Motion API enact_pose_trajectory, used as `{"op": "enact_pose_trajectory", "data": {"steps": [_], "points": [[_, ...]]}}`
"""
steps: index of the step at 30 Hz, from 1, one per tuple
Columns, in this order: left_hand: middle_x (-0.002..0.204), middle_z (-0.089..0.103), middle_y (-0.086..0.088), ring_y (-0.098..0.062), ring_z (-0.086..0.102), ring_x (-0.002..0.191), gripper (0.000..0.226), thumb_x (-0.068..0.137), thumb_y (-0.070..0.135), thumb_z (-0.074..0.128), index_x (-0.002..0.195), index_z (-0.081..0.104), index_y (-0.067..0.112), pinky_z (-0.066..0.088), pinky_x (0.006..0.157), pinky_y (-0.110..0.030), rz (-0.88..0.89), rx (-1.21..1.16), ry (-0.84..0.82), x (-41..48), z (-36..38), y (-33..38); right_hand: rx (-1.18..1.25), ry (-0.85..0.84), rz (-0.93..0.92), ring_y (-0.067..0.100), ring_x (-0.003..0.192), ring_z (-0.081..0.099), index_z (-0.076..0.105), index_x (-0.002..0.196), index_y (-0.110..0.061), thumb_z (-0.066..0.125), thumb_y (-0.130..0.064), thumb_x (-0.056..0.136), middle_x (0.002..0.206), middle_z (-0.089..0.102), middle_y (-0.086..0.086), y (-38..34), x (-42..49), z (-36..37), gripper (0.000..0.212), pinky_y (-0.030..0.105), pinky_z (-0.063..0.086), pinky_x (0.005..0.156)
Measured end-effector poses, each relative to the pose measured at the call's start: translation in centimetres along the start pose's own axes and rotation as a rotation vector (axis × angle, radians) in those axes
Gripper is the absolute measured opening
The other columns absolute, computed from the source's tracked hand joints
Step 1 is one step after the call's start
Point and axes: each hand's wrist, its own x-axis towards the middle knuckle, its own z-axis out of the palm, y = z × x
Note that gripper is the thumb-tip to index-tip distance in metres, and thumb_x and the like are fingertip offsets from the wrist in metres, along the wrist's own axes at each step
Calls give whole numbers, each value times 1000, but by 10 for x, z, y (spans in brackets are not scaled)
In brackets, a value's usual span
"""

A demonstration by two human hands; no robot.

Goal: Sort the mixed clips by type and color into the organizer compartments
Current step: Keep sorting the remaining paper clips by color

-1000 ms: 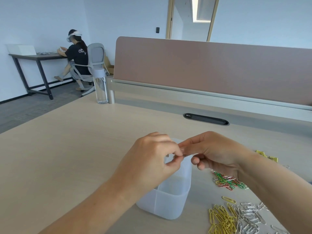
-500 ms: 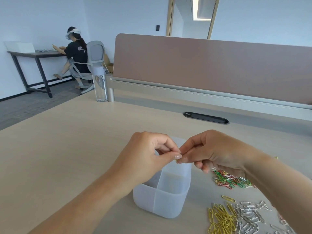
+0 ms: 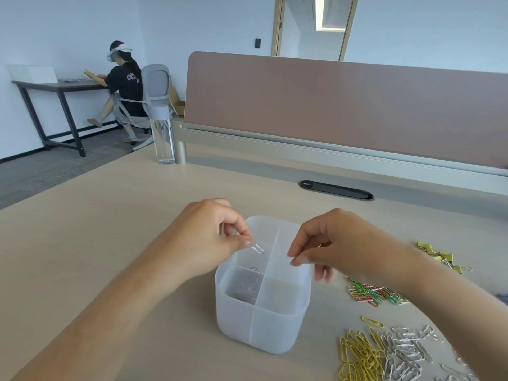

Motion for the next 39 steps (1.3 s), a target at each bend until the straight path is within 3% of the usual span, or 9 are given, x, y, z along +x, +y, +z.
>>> {"op": "enact_pose_trajectory", "data": {"steps": [3,5,7,14,18,22,28,34,39], "points": [[73,50,5,-6,44,60,10,77,33,79,69,74,34,37,59,-24,-65,89,-6,1,-4,-5,34,8,4,7,60,68,71,81,-21,69,-12,85,65,71,-10,4,1,5,10,30,55,72],[75,49,5,-8,45,62,10,78,34,78,69,75,35,37,60,-25,-79,137,-27,2,-5,-5,109,24,8,7,60,68,71,83,-18,69,-11,86,67,71,-9,5,1,8,8,32,55,76],[77,50,5,-7,47,65,10,81,33,76,71,75,35,37,60,-23,-90,183,-52,2,-3,-5,164,49,-7,9,62,68,72,84,-19,70,-12,86,70,72,-6,5,3,12,7,28,55,73],[84,55,11,0,51,70,12,88,31,69,79,74,35,38,61,-18,-73,189,-33,3,2,-6,111,319,-140,0,49,54,71,80,-26,67,-13,89,61,63,-22,21,2,7,16,14,44,54],[88,53,14,-2,50,69,8,87,31,70,91,67,37,40,63,-20,-52,165,37,5,5,-4,-191,180,-235,-4,69,57,74,82,-30,74,-11,83,69,63,-21,52,-3,11,20,6,39,62],[84,52,10,-5,51,69,17,88,31,68,103,60,36,39,60,-24,-120,142,100,7,7,-9,-341,74,-381,-7,90,51,74,94,-37,73,-19,84,93,63,-23,86,-4,32,20,6,37,77],[70,63,9,3,55,58,9,89,24,67,94,68,32,37,54,-21,-198,57,107,10,9,-14,-305,93,-461,-3,87,54,73,88,-34,70,-21,85,90,64,-19,93,-2,36,13,9,40,75],[67,65,11,5,57,59,13,86,20,68,90,71,32,38,53,-20,-230,26,122,9,7,-17,-646,107,-562,3,77,48,61,74,-30,48,-31,80,74,56,-16,82,6,36,15,17,38,66],[67,66,13,2,58,58,13,85,21,67,90,71,32,42,56,-21,-242,22,132,7,7,-18,-599,213,-377,-4,75,48,67,83,-28,66,-22,84,81,58,-17,77,10,4,6,20,47,75]]}}
